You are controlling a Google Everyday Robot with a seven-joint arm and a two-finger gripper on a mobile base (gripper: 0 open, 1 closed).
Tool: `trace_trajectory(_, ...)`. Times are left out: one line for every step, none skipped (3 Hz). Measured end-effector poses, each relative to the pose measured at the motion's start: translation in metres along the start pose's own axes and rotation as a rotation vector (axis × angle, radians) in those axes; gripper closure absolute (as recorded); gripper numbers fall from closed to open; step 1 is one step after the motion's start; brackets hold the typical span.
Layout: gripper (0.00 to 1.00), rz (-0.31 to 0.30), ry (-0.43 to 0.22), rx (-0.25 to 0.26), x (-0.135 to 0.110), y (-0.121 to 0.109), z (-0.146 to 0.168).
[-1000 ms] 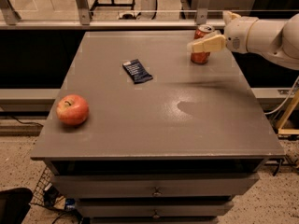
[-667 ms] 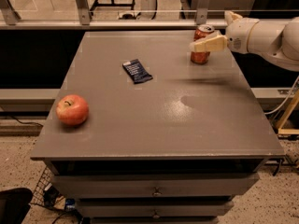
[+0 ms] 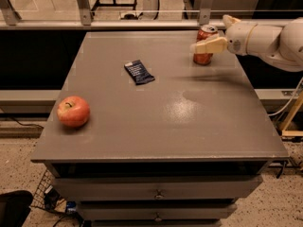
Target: Pick coke can
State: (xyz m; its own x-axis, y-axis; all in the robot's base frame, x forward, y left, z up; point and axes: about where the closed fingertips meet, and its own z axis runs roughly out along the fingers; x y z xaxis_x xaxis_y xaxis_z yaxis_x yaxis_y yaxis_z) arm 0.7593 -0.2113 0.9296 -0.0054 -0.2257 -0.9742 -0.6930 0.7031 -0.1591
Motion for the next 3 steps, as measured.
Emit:
trace_trajectory(0.00,0.062,0.000,-0.048,0.008,0.007,0.007)
trace_trajectory(0.15,0.099,-0.018,-0.067,0.013,0.015,0.011)
trace_trajectory(0.39,0.105,-0.022,-0.073,0.013,0.018,0.014)
